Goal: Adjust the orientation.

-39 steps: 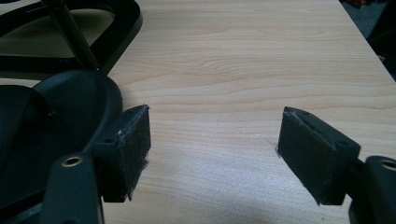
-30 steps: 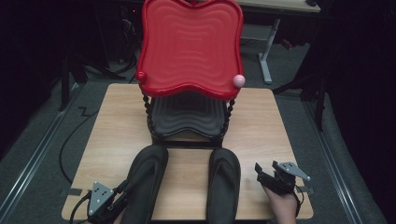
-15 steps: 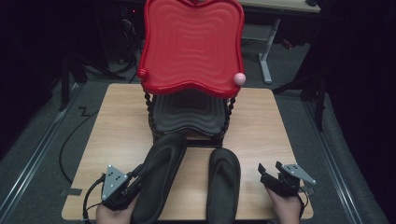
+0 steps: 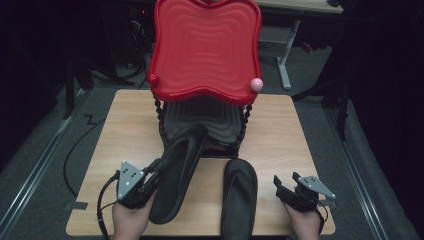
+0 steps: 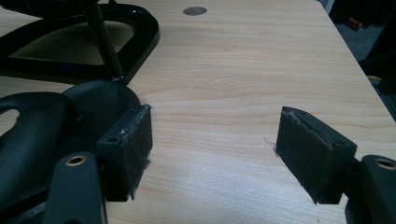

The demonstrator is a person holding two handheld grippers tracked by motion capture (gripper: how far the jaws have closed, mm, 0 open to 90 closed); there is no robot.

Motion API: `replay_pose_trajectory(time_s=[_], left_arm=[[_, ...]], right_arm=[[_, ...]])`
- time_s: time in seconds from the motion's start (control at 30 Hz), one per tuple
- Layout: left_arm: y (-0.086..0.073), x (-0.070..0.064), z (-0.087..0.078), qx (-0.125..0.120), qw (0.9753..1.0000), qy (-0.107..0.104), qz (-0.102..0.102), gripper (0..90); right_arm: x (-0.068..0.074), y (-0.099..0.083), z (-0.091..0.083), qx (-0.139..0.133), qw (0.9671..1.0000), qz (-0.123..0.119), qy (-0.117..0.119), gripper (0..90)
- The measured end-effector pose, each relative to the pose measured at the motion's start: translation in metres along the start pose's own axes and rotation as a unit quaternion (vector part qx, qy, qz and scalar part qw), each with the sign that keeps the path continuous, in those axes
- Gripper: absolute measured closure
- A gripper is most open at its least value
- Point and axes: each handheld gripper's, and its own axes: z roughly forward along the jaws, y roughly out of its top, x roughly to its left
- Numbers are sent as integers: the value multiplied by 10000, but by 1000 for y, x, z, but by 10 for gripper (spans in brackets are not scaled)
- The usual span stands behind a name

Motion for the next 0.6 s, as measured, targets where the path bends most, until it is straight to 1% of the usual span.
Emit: replay_pose_trajectory(time_s=[0.03, 0.1, 0.13, 0.2, 0.23, 0.27, 0.33, 0.4, 0.43, 0.47, 0.53, 0.6], left_arm=[[2, -1, 9, -74, 10000, 9, 40, 813], [6, -1, 23, -189, 9998, 37, 56, 812], [7, -1, 31, -269, 9996, 67, 100, 813], [8, -1, 47, -398, 9989, 104, 216, 813], [8, -2, 56, -488, 9983, 124, 293, 813], [7, -2, 62, -526, 9980, 119, 334, 812], [5, -3, 74, -613, 9970, 135, 446, 813], [3, -3, 87, -696, 9961, 184, 508, 813], [1, -2, 96, -763, 9952, 237, 560, 813], [0, -1, 100, -795, 9947, 271, 596, 813], [-3, 2, 109, -882, 9933, 357, 652, 813], [-6, 4, 119, -929, 9924, 420, 688, 814]], right_arm=[[1, 1, 0, -7, 10000, -8, 24, 272], [4, 2, -1, -35, 10000, -27, 81, 274], [5, 3, -2, -58, 9998, -32, 166, 281], [10, 7, -4, -161, 9992, -45, 356, 324], [13, 10, -4, -210, 9988, -71, 436, 333], [18, 15, -3, -262, 9981, -115, 550, 341], [22, 22, 0, -286, 9975, -162, 627, 344], [27, 34, 7, -297, 9964, -187, 775, 348], [30, 40, 10, -307, 9961, -239, 792, 356], [35, 54, 16, -372, 9948, -302, 895, 367], [42, 71, 23, -461, 9935, -455, 932, 377], [52, 92, 34, -548, 9919, -509, 1028, 392]])
